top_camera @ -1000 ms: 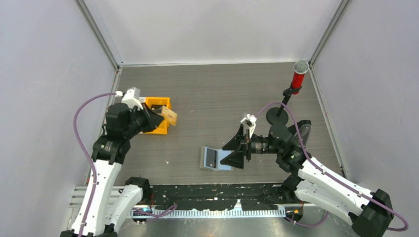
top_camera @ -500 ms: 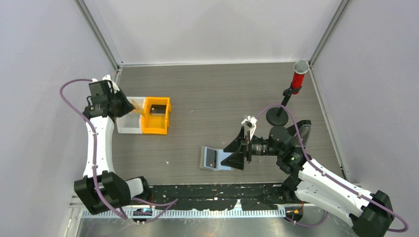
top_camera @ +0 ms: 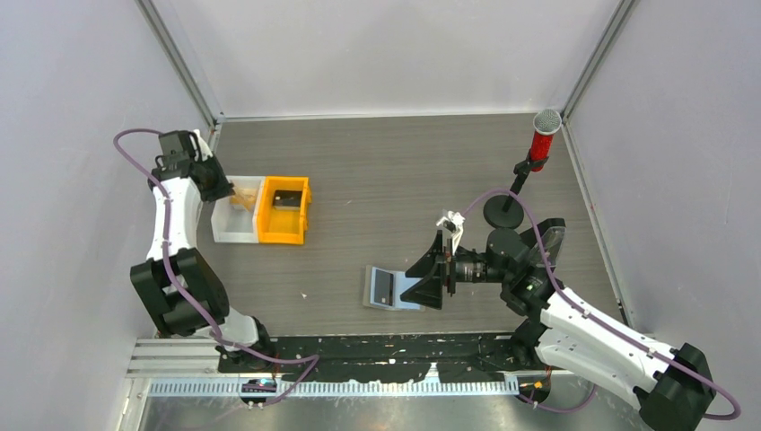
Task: Take the credit cards out of the card holder
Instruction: Place the credit card in the storage box.
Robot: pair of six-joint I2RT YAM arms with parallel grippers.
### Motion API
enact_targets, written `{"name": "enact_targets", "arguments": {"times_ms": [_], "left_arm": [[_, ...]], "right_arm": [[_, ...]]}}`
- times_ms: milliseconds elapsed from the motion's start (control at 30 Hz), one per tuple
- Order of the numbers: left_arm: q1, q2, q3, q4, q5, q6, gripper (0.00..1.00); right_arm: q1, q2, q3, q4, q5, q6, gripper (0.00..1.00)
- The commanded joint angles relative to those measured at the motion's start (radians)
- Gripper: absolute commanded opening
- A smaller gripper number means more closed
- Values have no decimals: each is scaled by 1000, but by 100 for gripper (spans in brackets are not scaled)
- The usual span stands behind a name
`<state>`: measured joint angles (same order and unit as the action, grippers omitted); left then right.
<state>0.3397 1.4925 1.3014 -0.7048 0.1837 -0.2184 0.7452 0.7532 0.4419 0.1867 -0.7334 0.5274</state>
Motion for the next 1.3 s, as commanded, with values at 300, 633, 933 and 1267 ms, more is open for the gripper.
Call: {"name": "enact_targets", "arguments": {"times_ms": [300, 633, 933, 1267], "left_arm": [[24, 144, 79, 134, 76, 24, 0], [25, 232, 89, 185, 111, -10, 0], [25, 259, 81, 199, 66, -7, 0], [25, 280, 93, 180, 40, -14, 15]], "right_arm": [[5, 45, 38, 13, 13, -37, 95], [5, 72, 41, 18, 24, -36, 95], [5, 97, 51, 14, 31, -48, 95], [4, 108, 57, 19, 22, -47, 95]]}}
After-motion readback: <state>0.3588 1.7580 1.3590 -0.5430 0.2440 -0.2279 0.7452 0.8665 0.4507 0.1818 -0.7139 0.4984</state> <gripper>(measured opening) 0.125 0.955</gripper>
